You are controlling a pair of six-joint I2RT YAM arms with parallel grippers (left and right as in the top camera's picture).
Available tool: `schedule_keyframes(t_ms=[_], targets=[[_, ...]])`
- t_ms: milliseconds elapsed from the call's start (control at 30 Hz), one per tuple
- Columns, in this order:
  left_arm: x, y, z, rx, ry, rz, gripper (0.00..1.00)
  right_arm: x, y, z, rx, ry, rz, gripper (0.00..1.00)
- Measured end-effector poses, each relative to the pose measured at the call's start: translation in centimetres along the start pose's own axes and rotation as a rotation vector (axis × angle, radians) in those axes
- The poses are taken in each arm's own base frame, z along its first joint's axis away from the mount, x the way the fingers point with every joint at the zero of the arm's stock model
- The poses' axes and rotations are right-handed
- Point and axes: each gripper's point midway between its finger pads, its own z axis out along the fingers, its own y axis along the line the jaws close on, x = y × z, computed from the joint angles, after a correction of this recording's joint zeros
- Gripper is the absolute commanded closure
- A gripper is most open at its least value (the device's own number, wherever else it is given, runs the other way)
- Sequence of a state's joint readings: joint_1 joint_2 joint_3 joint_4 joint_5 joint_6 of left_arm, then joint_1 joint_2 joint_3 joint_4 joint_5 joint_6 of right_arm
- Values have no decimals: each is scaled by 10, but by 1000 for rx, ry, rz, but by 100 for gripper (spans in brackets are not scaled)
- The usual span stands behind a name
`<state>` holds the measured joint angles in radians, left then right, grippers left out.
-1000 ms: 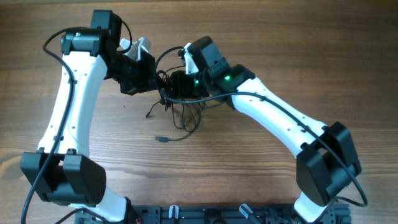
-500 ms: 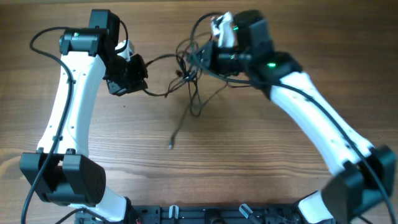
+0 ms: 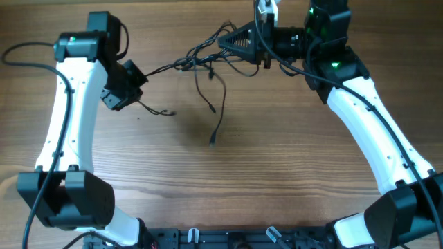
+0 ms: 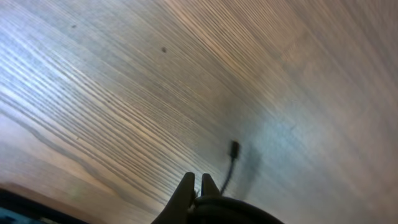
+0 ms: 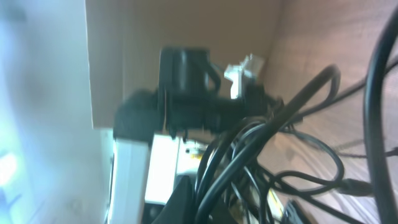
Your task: Untangle cables
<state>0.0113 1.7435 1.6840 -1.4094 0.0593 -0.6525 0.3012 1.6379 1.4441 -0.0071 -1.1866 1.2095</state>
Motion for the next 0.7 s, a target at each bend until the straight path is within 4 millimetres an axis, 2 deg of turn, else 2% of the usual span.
schedule_keyframes(t_ms=[33,67,133,200,267,333,367,433,500,567,633,667,700], targets=[[-3,3,0,8,6,-42,96,5,-9,-1,27,18,30,96],[-5,5,-1,28,21,-83,96,10,-28,-3,85,18,93,96],[-7,6,-2,71,55,-135,96,17,-83,-18,302,-59,243,96],[-3,1,-3,105,83,-142,96,22,-129,-38,528,-140,298,94],[0,-4,-4,125,101,-142,96,18,-150,-53,664,-201,279,57],[-6,4,-3,93,71,-172,96,10,-167,-74,786,-266,237,46],[-10,8,-3,82,59,-184,96,7,-173,-83,830,-282,216,34],[-12,11,-2,71,49,-191,96,15,-186,-98,935,-272,207,27],[-11,7,-3,87,55,-183,96,17,-183,-88,929,-214,101,21],[-10,-4,-4,141,67,-134,96,18,-173,-64,869,-151,-20,20],[5,-29,-8,258,124,18,96,34,-163,-23,794,-45,-140,20],[18,-47,-13,347,164,139,96,39,-167,3,761,0,-187,19],[27,-56,-17,394,186,208,96,46,-175,17,755,32,-194,20]])
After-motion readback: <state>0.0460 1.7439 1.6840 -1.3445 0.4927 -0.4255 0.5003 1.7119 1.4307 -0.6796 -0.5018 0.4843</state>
